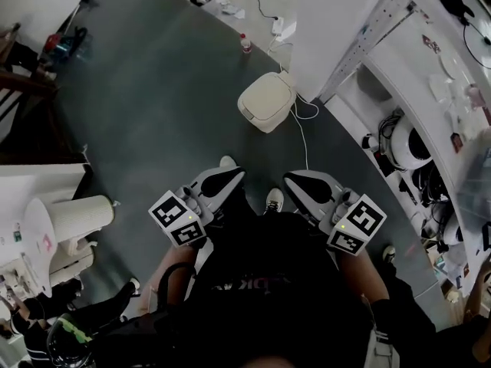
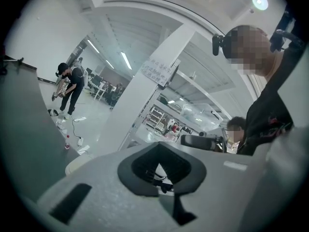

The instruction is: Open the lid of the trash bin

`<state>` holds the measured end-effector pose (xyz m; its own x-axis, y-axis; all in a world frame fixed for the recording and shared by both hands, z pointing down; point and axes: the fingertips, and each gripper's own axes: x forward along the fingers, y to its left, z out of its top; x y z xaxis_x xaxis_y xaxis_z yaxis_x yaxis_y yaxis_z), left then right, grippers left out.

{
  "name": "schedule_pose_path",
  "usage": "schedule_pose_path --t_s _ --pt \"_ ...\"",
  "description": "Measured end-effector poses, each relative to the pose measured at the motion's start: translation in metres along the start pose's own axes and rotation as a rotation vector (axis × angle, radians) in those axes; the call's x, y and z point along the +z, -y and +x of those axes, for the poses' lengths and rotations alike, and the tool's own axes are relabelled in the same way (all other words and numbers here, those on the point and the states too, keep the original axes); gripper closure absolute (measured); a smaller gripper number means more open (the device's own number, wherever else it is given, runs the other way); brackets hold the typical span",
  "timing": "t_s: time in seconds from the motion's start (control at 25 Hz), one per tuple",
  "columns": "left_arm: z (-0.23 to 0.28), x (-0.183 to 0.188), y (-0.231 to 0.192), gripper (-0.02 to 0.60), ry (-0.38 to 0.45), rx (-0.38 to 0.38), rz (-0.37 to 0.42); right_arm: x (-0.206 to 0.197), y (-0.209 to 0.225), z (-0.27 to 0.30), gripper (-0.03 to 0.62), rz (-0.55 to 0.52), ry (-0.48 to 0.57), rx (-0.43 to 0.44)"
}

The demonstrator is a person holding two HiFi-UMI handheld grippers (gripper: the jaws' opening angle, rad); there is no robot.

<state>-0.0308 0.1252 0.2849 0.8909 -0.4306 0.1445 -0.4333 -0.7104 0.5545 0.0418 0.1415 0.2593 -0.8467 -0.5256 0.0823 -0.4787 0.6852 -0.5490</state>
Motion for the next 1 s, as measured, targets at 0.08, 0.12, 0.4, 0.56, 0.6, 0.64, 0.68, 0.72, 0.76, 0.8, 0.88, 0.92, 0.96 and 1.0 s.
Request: schedule_pose_path --t_s 0.08,0.12,0.4,0.56,0.6,0.64,0.68,0.72,0.76,0.8,0.88,0.92,0.96,1.0 --pt "0.001 0.002 -0.017 0.577 -0.005 0.004 -0.004 0.001 0.004 0.004 0.586 0.004 -0.001 -0.021" --pt "0.001 0.002 -0.026 0.577 -0.009 0.006 -0.007 0.001 0.006 0.008 0.586 0.005 -0.002 -0.032" --pt "0.001 0.005 -0.106 0.576 -0.062 0.01 -0.037 0.006 0.021 0.051 0.586 0.028 -0.004 -0.108" --pt "0.006 -0.005 -0.157 0.577 -0.12 0.01 -0.092 0.004 0.036 0.079 0.586 0.071 -0.009 -0.16" --pt "0.007 -0.009 -0.169 0.576 -0.136 0.011 -0.106 0.002 0.04 0.086 0.586 0.084 -0.012 -0.17" --pt "0.01 -0.014 -0.181 0.576 -0.152 0.011 -0.119 0.0 0.044 0.091 0.586 0.098 -0.015 -0.18" --pt "0.013 -0.019 -0.193 0.575 -0.168 0.011 -0.13 -0.003 0.049 0.096 0.586 0.113 -0.018 -0.192" --pt "0.016 -0.024 -0.205 0.575 -0.183 0.011 -0.141 -0.006 0.056 0.101 0.586 0.129 -0.022 -0.204" --pt "0.02 -0.029 -0.217 0.575 -0.198 0.012 -0.152 -0.009 0.062 0.106 0.586 0.144 -0.027 -0.215" --pt "0.024 -0.035 -0.229 0.575 -0.211 0.014 -0.163 -0.013 0.069 0.11 0.586 0.16 -0.033 -0.226" --pt "0.031 -0.047 -0.252 0.576 -0.235 0.02 -0.185 -0.022 0.082 0.119 0.586 0.19 -0.042 -0.247" --pt "0.035 -0.053 -0.264 0.576 -0.244 0.023 -0.197 -0.026 0.089 0.123 0.586 0.203 -0.046 -0.257" --pt "0.039 -0.059 -0.276 0.576 -0.252 0.026 -0.208 -0.029 0.097 0.127 0.586 0.212 -0.049 -0.268" --pt "0.044 -0.065 -0.288 0.575 -0.26 0.028 -0.221 -0.032 0.104 0.131 0.586 0.217 -0.054 -0.28"
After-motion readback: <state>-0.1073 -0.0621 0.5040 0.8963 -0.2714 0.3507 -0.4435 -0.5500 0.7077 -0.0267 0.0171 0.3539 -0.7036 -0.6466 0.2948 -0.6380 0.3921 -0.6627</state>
